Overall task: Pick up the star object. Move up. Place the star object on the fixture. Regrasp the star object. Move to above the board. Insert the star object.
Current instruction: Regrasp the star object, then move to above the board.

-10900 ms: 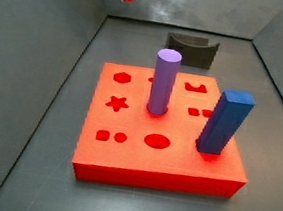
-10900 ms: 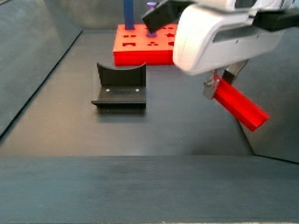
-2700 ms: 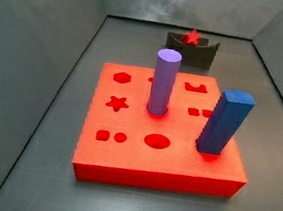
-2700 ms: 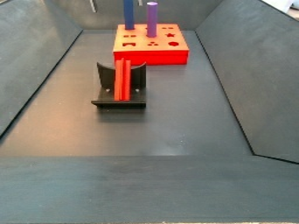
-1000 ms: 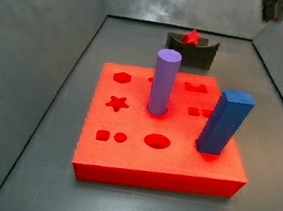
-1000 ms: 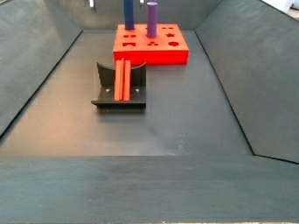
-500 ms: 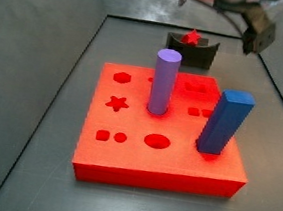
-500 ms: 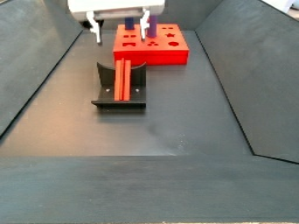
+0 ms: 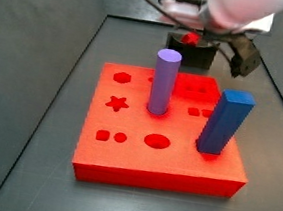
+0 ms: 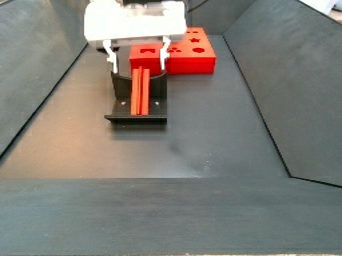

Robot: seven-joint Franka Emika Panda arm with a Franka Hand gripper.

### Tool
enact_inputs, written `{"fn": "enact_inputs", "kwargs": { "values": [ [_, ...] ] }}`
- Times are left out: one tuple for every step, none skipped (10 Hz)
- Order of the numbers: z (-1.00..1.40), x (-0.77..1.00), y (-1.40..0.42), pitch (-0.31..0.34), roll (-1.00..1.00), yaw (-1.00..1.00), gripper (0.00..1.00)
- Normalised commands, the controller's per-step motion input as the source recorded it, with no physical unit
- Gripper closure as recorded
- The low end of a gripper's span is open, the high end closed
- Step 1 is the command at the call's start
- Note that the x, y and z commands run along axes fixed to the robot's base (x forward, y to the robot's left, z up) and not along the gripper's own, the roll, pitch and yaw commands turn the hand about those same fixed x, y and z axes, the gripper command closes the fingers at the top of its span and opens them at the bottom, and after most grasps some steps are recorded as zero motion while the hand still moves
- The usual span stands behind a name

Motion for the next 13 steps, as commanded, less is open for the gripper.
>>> {"fn": "enact_inputs", "kwargs": {
  "values": [
    [-0.6,0.09,0.01,-0.022,0.07,-0.01,0.0],
    [-0.46,0.08,0.01,-0.021,0.07,0.0,0.0],
    [-0.28,0.07,0.01,-0.021,0.06,0.0,0.0],
    [-0.18,0.03,0.0,-0.006,0.05,0.01,0.0],
    [0.0,0.0,0.0,0.0,0.0,0.0,1.0],
    [1.0,-0.11,-0.07,-0.121,0.15,0.19,1.0],
    [1.0,-0.11,-0.07,-0.121,0.14,0.19,1.0],
    [1.0,-0.12,-0.07,-0.152,0.09,0.15,1.0],
    [1.0,-0.12,-0.06,-0.169,0.05,0.11,1.0],
    [1.0,-0.12,-0.06,-0.17,0.02,0.05,1.0],
    [1.0,-0.12,-0.06,-0.164,0.01,0.03,1.0],
    [1.0,-0.12,-0.06,-0.14,0.0,-0.02,1.0],
    [1.0,-0.12,-0.06,-0.12,-0.01,-0.04,1.0]
  ]
}}
